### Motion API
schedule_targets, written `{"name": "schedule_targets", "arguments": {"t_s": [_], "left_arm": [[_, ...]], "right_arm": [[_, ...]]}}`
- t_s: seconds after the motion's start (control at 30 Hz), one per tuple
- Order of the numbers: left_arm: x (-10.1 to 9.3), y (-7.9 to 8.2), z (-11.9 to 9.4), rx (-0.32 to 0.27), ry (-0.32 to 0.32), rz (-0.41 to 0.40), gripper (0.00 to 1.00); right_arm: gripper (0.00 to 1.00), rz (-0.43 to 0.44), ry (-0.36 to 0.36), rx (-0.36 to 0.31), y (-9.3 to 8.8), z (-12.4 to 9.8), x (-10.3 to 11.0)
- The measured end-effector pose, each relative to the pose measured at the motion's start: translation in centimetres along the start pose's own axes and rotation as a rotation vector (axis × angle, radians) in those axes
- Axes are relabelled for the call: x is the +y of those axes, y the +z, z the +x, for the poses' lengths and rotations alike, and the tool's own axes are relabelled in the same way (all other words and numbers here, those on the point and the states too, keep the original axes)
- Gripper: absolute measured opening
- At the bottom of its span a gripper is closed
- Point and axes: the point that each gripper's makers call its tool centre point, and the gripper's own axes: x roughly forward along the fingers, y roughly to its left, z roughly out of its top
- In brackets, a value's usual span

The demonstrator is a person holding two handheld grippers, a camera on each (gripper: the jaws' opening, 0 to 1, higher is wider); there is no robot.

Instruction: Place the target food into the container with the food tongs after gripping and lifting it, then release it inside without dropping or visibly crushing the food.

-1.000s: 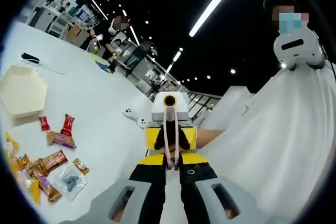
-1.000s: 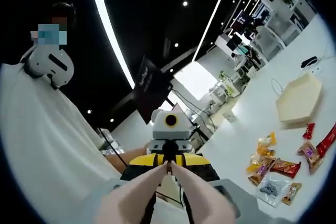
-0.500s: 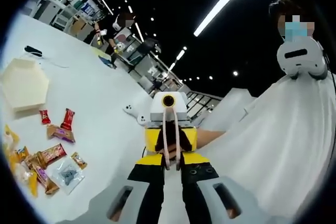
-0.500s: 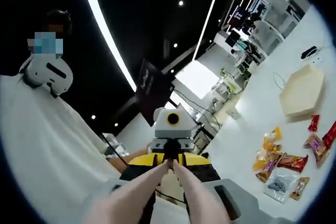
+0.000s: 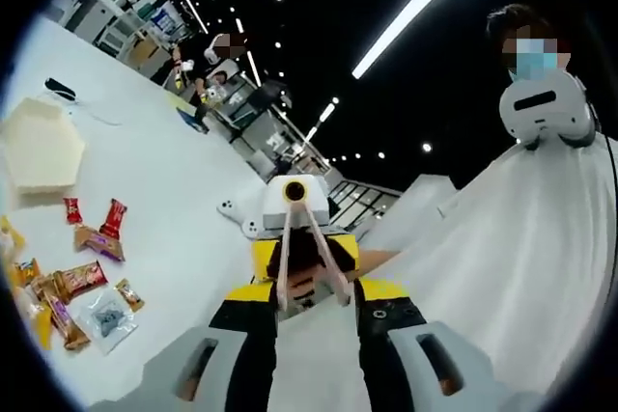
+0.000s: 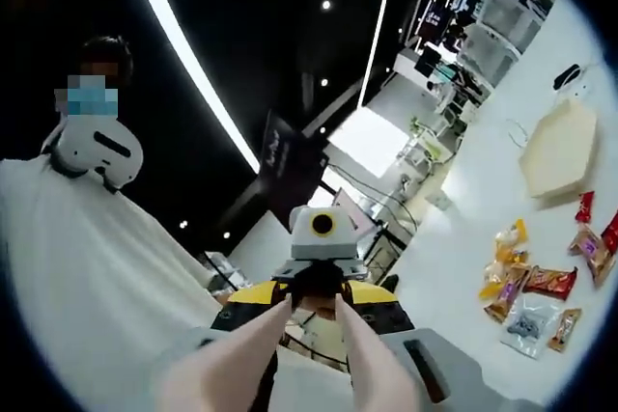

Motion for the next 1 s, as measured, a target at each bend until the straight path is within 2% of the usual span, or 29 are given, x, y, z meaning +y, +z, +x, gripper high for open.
{"name": "schedule_targets", "arguments": {"t_s": [0.1,0.2,0.3,0.4,0.53,0.6,0.77,1.0], "left_arm": [[0.2,0.0,-0.1,-0.009,0.012,0.012,0.38],[0.9,0.0,-0.4,-0.016,0.046,0.039,0.32],[1.2,0.8,-0.8,-0.062,0.058,0.046,0.24],[1.2,1.0,-0.8,-0.076,0.057,0.043,0.24],[1.2,0.9,-0.7,-0.072,0.056,0.038,0.22],[0.9,0.7,-0.5,-0.055,0.037,0.026,0.2],[1.4,0.3,-0.3,-0.004,0.04,0.024,0.19],[1.3,0.4,0.0,-0.003,0.026,0.02,0.19]], "right_arm": [[0.26,-0.015,-0.017,-0.019,0.6,-0.4,-0.3],[0.26,-0.017,-0.018,-0.045,1.3,-0.7,-0.3],[0.27,-0.014,-0.019,-0.048,1.4,-0.6,-0.4],[0.27,-0.014,-0.026,-0.061,1.5,-0.5,-0.6],[0.26,-0.019,-0.026,-0.063,1.5,-0.5,-0.7],[0.25,0.001,-0.011,-0.066,1.3,-0.6,-0.4],[0.25,0.015,-0.031,-0.061,1.0,-0.8,-0.8],[0.24,0.033,-0.04,-0.074,1.1,-0.9,-0.8]]}}
